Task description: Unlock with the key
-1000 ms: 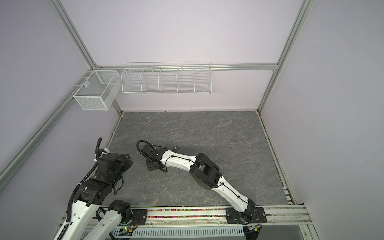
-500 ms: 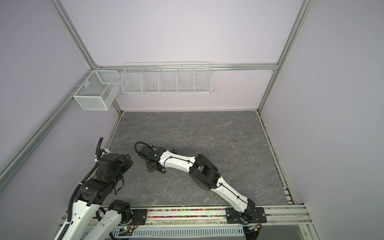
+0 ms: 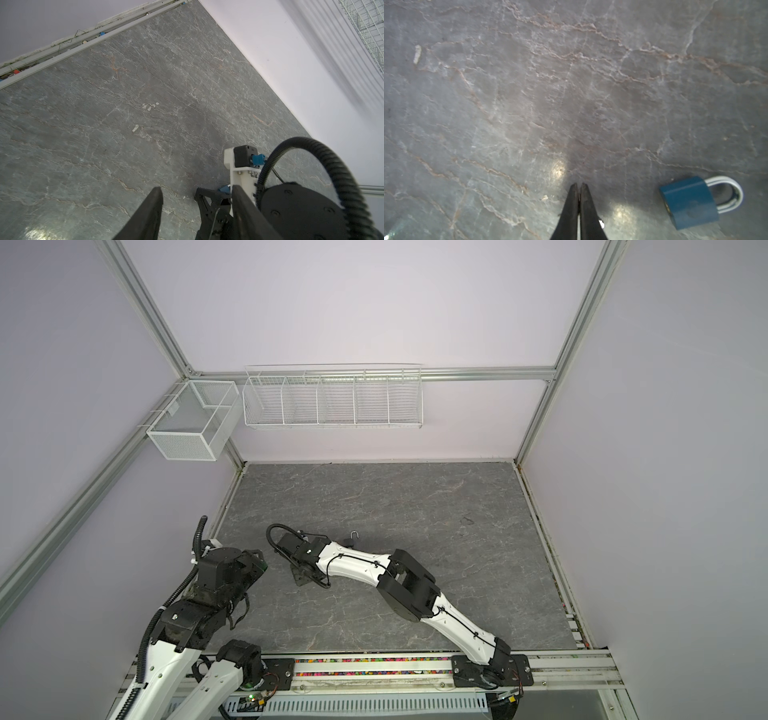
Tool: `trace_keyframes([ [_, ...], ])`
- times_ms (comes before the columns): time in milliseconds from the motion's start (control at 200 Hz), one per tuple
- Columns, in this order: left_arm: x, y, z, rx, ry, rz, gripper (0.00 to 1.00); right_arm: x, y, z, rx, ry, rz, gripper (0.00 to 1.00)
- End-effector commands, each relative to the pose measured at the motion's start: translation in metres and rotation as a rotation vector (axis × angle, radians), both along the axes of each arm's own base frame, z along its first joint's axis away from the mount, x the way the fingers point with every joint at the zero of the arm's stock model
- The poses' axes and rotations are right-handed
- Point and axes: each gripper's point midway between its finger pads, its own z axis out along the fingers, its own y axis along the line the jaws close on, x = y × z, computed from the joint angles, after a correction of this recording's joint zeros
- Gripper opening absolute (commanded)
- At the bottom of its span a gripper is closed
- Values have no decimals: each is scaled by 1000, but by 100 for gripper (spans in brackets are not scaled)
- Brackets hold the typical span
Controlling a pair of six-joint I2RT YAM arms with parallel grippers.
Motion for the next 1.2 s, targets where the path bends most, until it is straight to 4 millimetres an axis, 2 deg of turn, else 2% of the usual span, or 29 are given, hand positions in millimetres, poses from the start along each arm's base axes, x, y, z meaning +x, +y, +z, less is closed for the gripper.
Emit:
trace_keyframes([
  [0,-3,0,-5,-22,7,8,54,-3,-3,21,19,-28,18,7],
  [190,-3,-6,-2,-52,2,-17,54,-2,-17,48,85,-50,12,7],
  [420,0,-28,6,-164,-22,-90,54,-2,-51,79,169,-61,-21,7],
  [735,10,-74,17,-378,-69,-256,56,1,-103,123,314,2,-124,7],
  [1069,25,-130,27,-715,-62,-398,58,-3,-149,164,340,-80,-179,7],
  [1194,28,-155,35,-754,-53,-452,58,-3,-162,179,353,-114,-188,7],
])
